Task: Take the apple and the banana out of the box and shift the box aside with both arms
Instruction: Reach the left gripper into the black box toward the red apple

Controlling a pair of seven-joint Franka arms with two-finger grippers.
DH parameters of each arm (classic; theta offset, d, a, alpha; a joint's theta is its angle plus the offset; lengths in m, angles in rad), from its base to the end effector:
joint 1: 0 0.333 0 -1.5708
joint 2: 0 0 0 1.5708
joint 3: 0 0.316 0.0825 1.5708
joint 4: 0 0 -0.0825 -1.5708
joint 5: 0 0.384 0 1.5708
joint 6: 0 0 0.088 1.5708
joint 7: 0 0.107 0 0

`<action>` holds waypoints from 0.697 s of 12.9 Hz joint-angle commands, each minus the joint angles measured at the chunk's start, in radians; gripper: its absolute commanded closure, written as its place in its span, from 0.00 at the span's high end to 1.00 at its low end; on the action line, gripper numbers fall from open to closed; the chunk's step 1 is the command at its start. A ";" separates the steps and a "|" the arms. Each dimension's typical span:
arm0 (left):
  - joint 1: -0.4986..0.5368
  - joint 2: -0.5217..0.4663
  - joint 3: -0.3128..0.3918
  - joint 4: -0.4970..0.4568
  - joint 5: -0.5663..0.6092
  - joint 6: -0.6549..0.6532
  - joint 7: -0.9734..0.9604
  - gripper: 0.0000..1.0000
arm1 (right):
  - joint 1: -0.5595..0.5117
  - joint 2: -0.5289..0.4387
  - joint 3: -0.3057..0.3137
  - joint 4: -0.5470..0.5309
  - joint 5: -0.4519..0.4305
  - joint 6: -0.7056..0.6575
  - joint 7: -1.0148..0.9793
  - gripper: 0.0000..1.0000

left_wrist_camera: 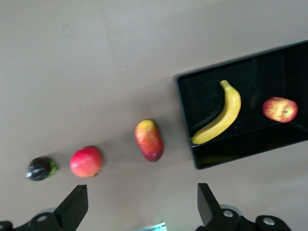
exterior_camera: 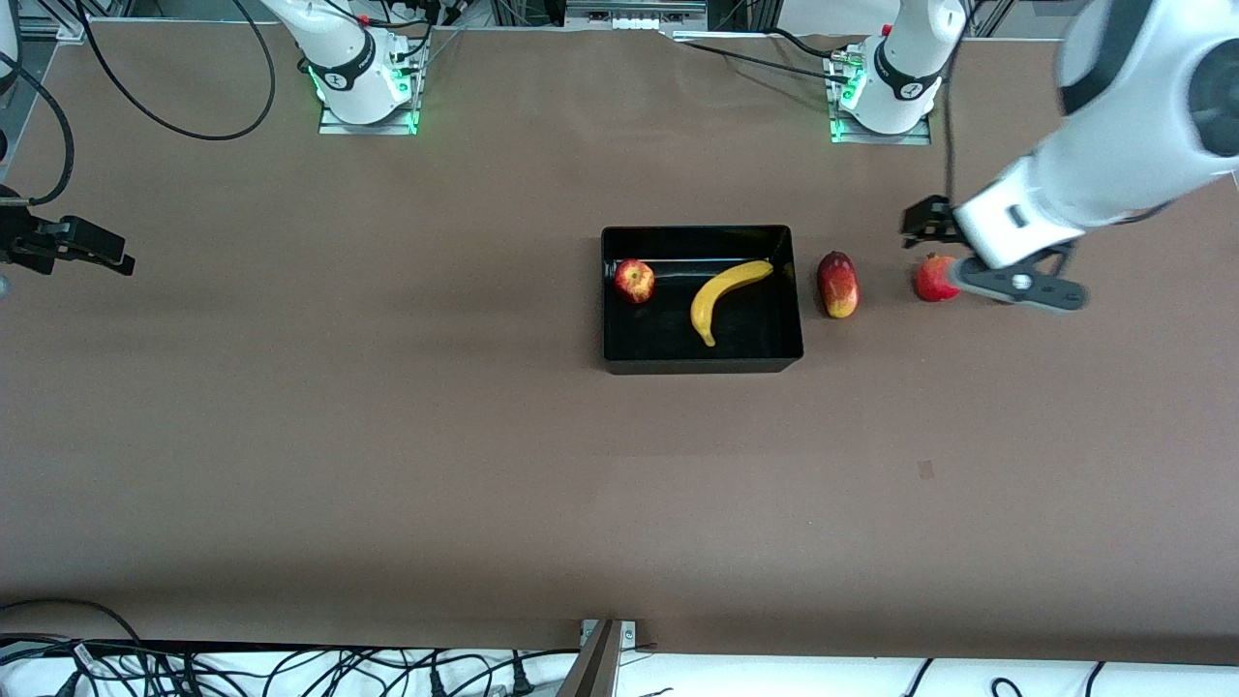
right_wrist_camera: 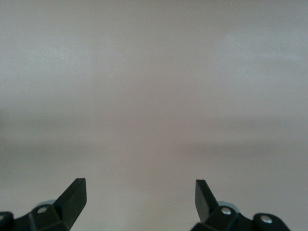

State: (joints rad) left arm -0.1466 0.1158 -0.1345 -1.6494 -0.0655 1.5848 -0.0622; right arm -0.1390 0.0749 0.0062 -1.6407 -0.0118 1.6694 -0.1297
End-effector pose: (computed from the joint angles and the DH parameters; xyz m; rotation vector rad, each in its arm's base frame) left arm 0.5547 -0.1638 0.5240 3.0613 -0.3266 -0.2942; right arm 0.5755 -0.0782 0.5572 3.1356 -0.0026 -0.0741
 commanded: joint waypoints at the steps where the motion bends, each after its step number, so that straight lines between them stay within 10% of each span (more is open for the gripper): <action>1: -0.092 0.040 -0.008 -0.058 -0.051 0.120 -0.131 1.00 | -0.005 0.011 0.000 0.024 0.016 -0.014 -0.002 1.00; 9: -0.329 0.335 -0.031 -0.072 -0.089 0.538 -0.363 1.00 | 0.001 0.011 0.000 0.021 0.015 -0.014 -0.002 1.00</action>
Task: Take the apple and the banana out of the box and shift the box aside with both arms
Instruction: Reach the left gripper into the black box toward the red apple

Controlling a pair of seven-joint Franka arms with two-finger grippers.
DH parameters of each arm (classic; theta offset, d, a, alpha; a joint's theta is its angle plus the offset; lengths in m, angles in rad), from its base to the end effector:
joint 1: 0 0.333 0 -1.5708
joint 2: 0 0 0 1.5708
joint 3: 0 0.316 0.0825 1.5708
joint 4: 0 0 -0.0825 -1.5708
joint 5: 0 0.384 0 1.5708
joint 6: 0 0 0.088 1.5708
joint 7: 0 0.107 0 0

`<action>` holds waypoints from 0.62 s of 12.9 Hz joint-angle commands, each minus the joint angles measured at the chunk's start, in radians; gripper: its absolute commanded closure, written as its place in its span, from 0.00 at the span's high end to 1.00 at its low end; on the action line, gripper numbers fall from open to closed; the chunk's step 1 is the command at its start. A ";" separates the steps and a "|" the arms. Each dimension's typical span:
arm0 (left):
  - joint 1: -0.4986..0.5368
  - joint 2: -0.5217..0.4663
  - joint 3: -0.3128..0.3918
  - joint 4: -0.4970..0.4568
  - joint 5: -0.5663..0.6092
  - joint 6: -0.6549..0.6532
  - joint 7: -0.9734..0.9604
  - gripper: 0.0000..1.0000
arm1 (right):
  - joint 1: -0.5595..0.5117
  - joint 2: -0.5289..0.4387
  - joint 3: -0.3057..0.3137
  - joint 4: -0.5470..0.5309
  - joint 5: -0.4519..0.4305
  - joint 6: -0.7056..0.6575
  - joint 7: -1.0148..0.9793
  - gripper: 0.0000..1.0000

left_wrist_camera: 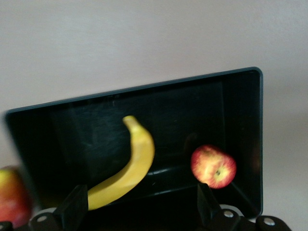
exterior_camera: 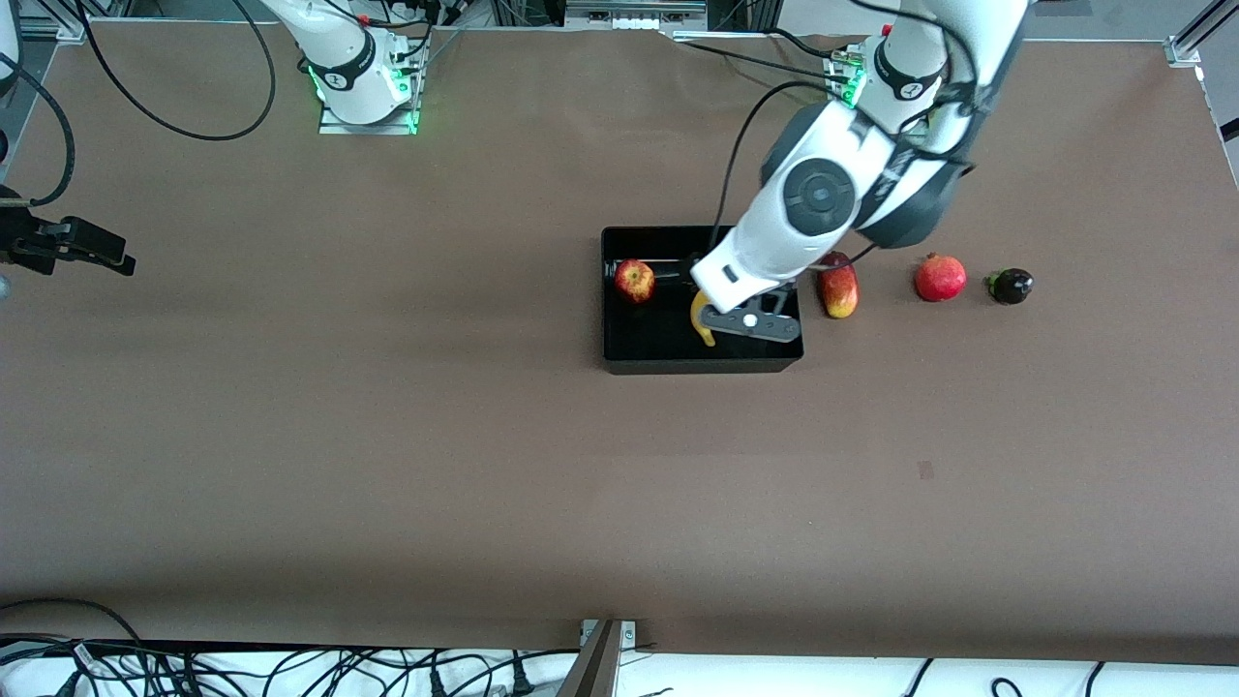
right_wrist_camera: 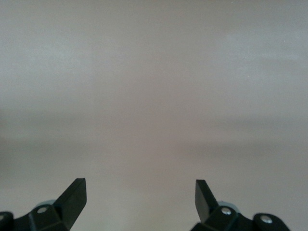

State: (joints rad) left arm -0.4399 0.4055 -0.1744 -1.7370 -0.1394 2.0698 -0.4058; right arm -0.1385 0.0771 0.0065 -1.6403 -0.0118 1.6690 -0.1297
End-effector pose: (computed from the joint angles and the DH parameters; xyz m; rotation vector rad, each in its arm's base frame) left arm 0.5312 -0.3716 0.3438 2.9954 -0.1888 -0.2286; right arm 0.5760 -0.0778 0.5561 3.1358 -0.0014 -0.0775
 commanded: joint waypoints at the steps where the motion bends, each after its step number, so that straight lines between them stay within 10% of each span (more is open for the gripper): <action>1: -0.052 0.073 0.009 0.016 -0.015 0.093 -0.021 1.00 | -0.001 0.009 0.000 0.020 0.015 -0.014 -0.004 1.00; 8: -0.145 0.161 -0.008 0.014 -0.014 0.188 -0.021 1.00 | -0.003 0.009 0.000 0.019 0.015 -0.014 -0.004 1.00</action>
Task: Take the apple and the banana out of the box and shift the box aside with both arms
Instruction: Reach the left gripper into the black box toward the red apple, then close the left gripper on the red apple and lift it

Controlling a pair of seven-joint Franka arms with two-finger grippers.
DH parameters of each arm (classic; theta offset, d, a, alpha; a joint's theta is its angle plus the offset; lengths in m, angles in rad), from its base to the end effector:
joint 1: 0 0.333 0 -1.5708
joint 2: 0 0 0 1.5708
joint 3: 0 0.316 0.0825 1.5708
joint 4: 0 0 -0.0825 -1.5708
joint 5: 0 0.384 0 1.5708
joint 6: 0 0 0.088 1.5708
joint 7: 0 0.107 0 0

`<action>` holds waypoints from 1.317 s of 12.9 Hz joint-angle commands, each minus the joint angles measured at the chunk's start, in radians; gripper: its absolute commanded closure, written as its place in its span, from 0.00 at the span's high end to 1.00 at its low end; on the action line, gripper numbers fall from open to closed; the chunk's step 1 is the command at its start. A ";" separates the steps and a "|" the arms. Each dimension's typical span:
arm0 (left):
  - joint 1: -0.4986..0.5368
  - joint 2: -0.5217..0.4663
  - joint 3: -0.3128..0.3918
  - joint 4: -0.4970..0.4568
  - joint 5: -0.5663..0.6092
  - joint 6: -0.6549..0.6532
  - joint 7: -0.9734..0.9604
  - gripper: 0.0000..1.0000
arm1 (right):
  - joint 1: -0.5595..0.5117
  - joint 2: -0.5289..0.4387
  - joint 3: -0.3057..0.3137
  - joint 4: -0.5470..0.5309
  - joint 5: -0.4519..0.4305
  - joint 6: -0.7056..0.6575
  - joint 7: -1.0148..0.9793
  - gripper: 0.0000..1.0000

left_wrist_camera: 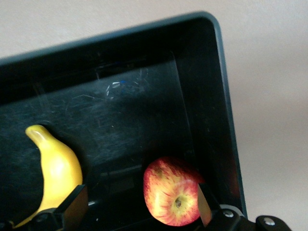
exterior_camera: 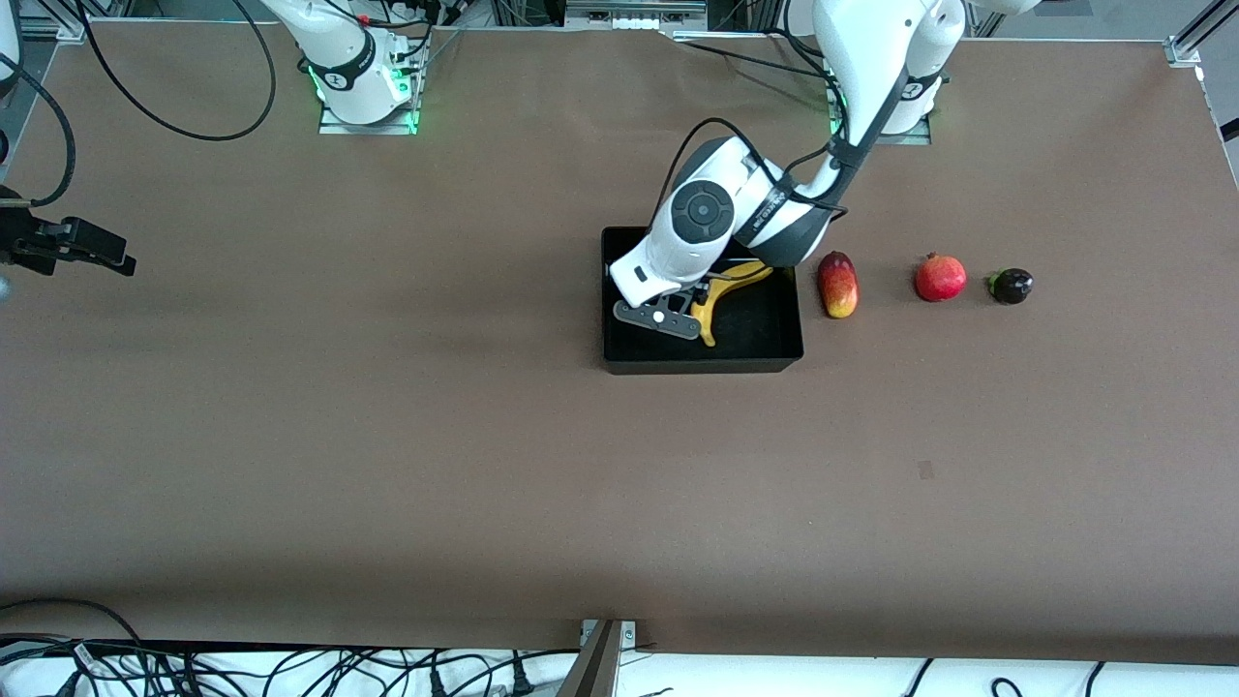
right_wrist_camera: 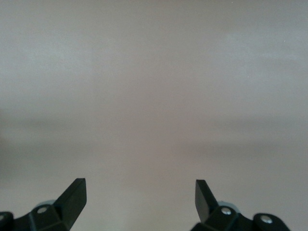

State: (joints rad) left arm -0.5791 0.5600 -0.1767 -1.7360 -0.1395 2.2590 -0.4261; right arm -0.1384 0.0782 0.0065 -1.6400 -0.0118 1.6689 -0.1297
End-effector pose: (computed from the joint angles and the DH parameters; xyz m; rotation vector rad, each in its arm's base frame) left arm 0.4884 -0.4507 0.2593 2.9688 -0.3189 -0.2063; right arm 0.5763 -0.0777 0.5556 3.1359 -0.0012 -0.0789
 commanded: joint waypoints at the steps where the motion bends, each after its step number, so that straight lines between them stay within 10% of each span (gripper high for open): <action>1: -0.014 0.020 -0.007 0.013 -0.014 0.005 0.000 1.00 | -0.004 0.008 0.000 0.019 0.016 -0.014 -0.004 1.00; 15: -0.038 0.084 -0.024 -0.050 0.004 0.114 0.018 1.00 | -0.007 0.015 0.000 0.020 0.016 0.000 -0.001 1.00; 17: -0.038 0.092 -0.024 -0.050 0.042 0.116 0.018 0.50 | -0.007 0.017 0.000 0.020 0.018 0.006 0.001 1.00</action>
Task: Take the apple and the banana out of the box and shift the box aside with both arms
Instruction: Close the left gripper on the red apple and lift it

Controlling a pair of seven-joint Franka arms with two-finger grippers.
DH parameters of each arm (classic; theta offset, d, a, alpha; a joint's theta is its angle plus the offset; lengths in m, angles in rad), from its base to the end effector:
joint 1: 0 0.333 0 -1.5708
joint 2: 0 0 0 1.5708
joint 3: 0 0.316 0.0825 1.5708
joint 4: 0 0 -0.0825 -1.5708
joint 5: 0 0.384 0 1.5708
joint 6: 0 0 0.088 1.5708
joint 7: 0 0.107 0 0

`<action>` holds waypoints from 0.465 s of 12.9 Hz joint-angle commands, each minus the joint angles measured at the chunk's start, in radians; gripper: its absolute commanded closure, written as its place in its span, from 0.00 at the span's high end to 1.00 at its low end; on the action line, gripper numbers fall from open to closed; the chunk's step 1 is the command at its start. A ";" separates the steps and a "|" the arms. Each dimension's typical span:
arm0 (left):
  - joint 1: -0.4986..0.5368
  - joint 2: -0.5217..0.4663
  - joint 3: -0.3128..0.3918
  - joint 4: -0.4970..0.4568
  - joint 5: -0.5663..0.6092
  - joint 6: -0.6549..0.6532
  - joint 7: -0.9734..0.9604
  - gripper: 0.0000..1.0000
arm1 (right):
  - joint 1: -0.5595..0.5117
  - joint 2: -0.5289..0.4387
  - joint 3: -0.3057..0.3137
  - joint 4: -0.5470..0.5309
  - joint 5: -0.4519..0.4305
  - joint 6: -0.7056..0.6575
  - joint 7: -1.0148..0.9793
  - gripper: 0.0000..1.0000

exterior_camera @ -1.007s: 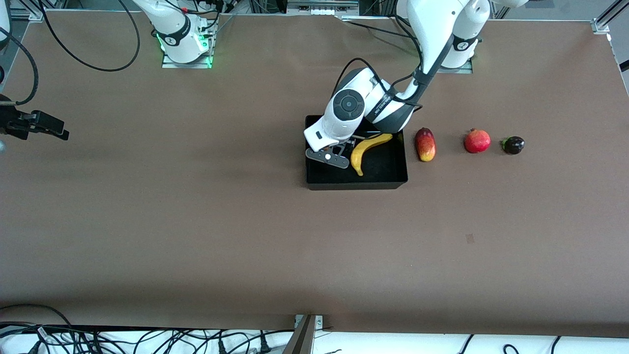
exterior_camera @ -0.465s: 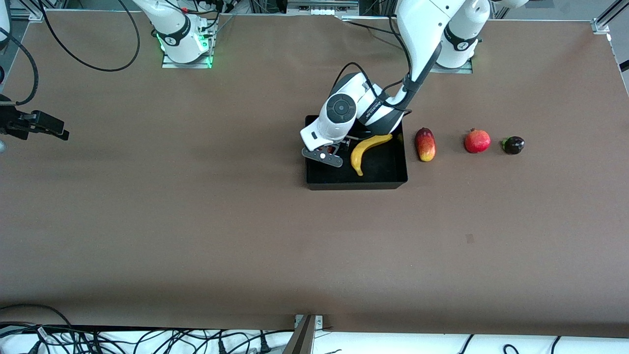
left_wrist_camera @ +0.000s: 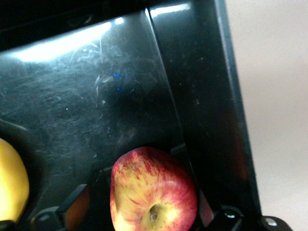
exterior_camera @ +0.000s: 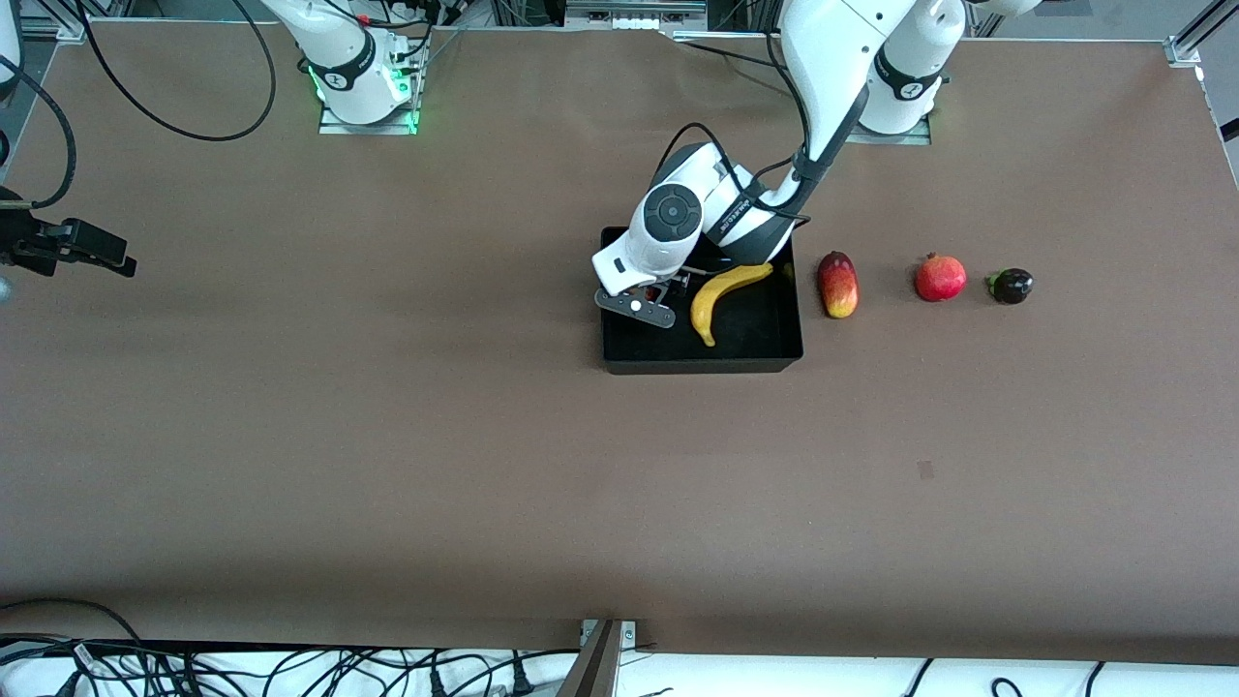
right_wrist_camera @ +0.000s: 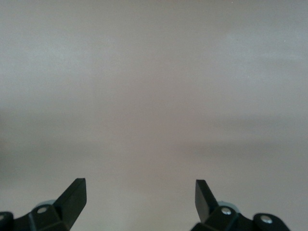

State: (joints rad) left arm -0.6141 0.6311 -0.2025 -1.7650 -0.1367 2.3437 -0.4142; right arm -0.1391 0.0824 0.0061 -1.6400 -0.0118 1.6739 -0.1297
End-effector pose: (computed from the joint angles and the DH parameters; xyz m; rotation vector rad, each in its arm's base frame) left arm 0.4566 -0.4738 0.2095 2.9548 -0.3996 -0.2402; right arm 0.5777 -0.0786 0.5536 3.1359 -0.0028 -0.0777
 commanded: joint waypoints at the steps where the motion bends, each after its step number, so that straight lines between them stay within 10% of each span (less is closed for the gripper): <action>1: -0.003 0.021 0.002 -0.019 0.063 0.031 0.006 0.28 | -0.005 0.013 0.000 0.019 0.018 0.001 0.005 1.00; 3: -0.001 0.022 0.002 -0.019 0.068 0.029 0.008 0.00 | 0.001 0.019 0.002 0.019 0.022 0.004 0.009 1.00; 6: -0.001 0.019 0.002 -0.018 0.066 0.026 0.006 0.00 | 0.001 0.019 0.000 0.020 0.022 0.012 0.009 1.00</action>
State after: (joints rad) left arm -0.6146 0.6220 -0.2109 -1.7648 -0.1088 2.3544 -0.4083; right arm -0.1383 0.0883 0.0067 -1.6400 -0.0060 1.6804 -0.1296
